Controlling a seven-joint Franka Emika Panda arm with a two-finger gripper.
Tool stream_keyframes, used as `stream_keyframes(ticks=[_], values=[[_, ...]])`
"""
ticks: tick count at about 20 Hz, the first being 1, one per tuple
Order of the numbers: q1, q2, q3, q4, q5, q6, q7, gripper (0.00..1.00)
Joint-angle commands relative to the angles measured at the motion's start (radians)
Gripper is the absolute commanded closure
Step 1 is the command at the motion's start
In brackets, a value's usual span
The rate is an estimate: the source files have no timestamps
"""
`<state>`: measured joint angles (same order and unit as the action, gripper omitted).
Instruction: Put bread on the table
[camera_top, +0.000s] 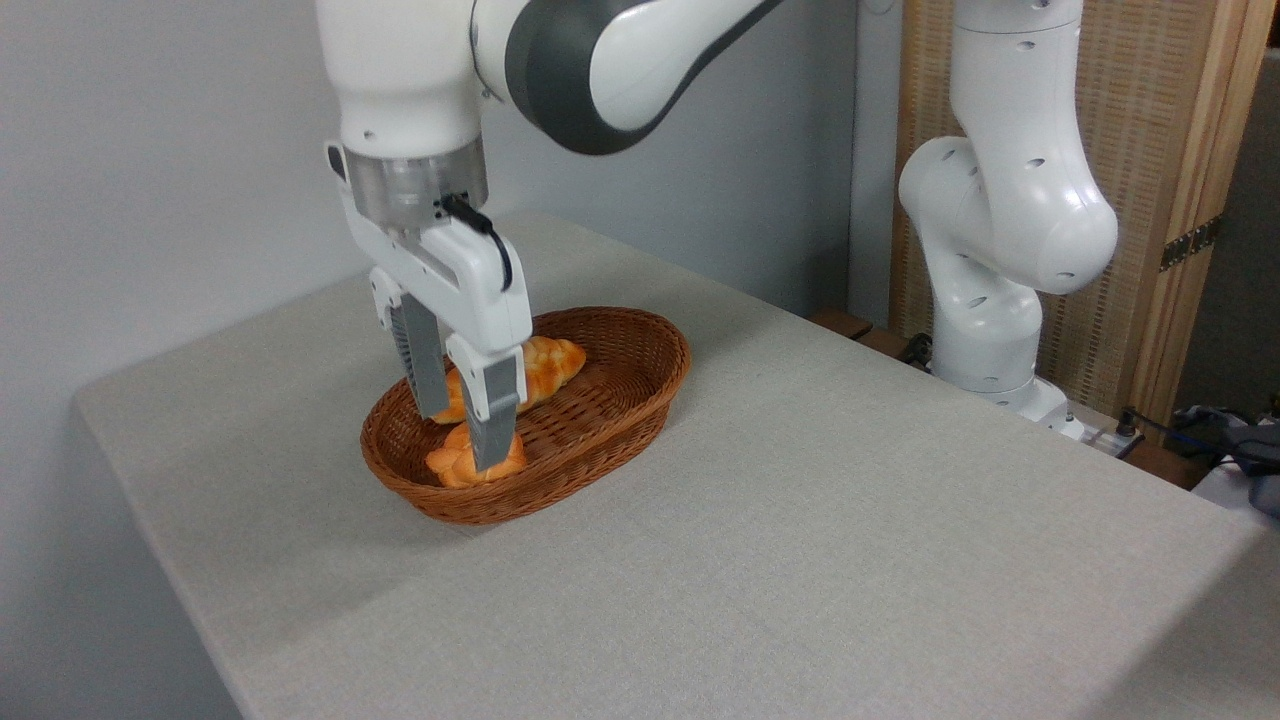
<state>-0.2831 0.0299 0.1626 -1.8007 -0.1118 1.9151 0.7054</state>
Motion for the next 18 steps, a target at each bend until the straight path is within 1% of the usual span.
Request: stream_keyframes(ticks=[1, 3, 7, 10, 18], values=[[-0.011, -0.057, -0.044, -0.052, 0.001, 0.005, -0.078, 0.00], [-0.017, -0.070, -0.067, -0.078, 0.001, 0.010, -0.110, 0.00], [-0.021, -0.090, -0.104, -0.120, 0.000, 0.012, -0.113, 0.00], [-0.021, -0.081, -0.135, -0.141, 0.001, 0.024, -0.112, 0.00], [-0.025, -0.013, -0.140, -0.146, 0.012, 0.093, -0.103, 0.00]])
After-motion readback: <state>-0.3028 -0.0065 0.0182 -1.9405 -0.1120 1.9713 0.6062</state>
